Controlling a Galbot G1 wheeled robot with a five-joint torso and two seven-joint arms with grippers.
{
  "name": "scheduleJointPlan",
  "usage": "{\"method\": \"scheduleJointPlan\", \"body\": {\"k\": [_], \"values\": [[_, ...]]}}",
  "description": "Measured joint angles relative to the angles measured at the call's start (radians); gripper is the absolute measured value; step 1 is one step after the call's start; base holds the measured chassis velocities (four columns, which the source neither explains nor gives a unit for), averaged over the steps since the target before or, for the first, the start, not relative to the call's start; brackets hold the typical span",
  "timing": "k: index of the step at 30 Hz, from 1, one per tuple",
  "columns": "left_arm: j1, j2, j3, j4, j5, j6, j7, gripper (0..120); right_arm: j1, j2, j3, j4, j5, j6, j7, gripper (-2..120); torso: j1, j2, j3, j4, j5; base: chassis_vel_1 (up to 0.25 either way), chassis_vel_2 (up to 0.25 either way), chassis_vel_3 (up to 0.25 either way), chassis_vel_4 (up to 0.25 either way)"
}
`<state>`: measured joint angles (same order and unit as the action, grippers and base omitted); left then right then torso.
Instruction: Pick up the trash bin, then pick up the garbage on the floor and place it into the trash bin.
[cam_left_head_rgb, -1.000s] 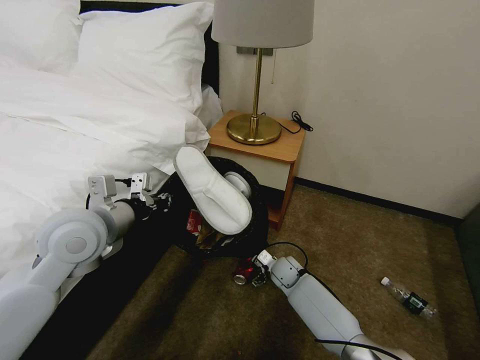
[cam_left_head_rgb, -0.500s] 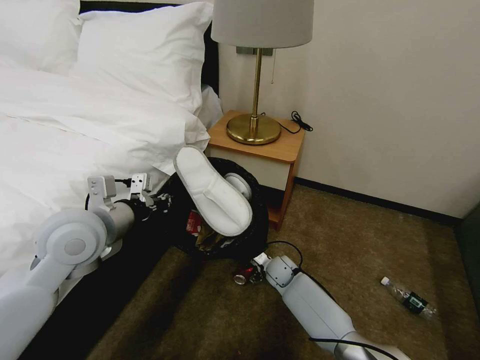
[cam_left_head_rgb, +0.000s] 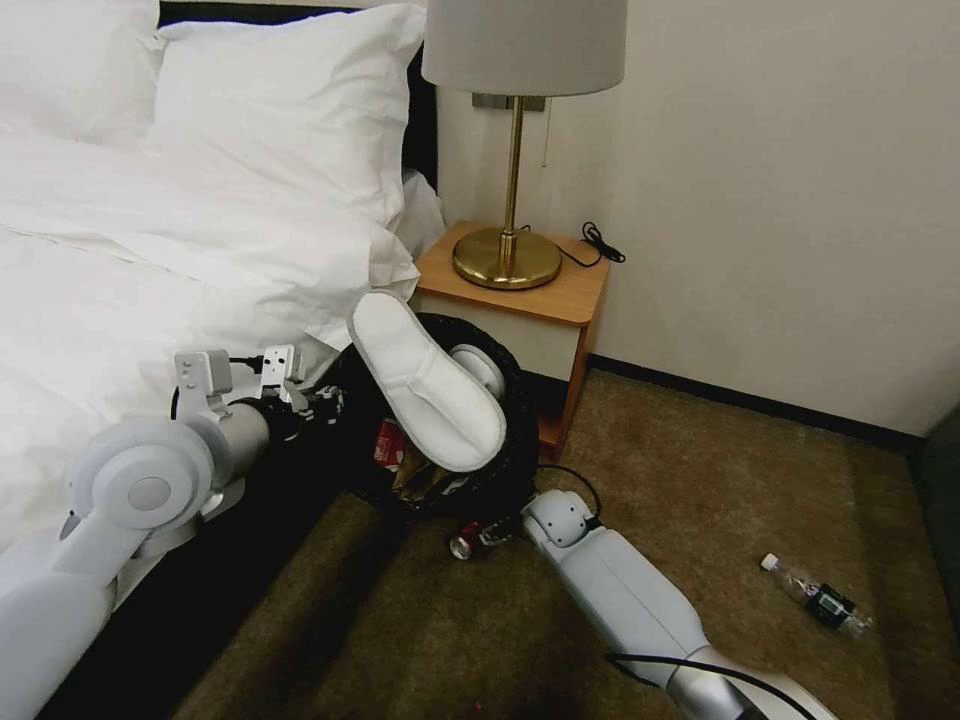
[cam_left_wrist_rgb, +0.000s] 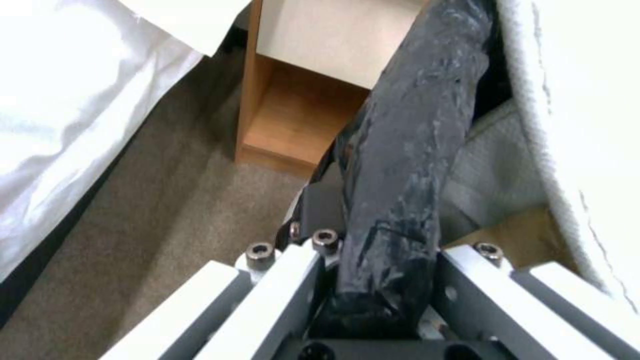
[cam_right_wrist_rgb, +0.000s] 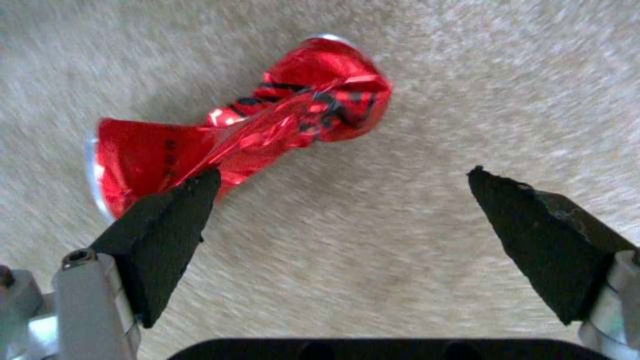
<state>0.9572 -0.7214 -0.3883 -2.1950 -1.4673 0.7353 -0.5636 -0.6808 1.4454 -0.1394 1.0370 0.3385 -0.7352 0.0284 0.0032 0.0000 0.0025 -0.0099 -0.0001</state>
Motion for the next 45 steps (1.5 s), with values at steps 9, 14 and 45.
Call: {"method": "scheduleJointPlan", "body": {"k": [9, 14, 45], "values": [[0.005, 0.002, -0.005, -0.003, 0.003, -0.001, 0.000, 2, 0.018, 0.006, 0.013, 0.015, 0.014, -0.004, 0.030, 97, 0.000, 0.000, 0.000, -0.0001, -0.0001, 0.000, 0.000, 0.000, 0.000], [0.011, 0.000, -0.005, -0.008, 0.004, -0.001, 0.000, 2, 0.024, -0.007, 0.020, 0.042, 0.033, -0.004, 0.026, 98, 0.000, 0.000, 0.000, -0.0001, 0.0000, 0.000, 0.000, 0.000, 0.000], [-0.086, -0.014, -0.024, 0.053, -0.018, -0.010, 0.021, 1, 0.005, 0.084, 0.038, 0.016, 0.272, 0.000, 0.204, 98, 0.000, 0.000, 0.000, -0.0003, -0.0001, 0.000, 0.000, 0.000, 0.000]]}}
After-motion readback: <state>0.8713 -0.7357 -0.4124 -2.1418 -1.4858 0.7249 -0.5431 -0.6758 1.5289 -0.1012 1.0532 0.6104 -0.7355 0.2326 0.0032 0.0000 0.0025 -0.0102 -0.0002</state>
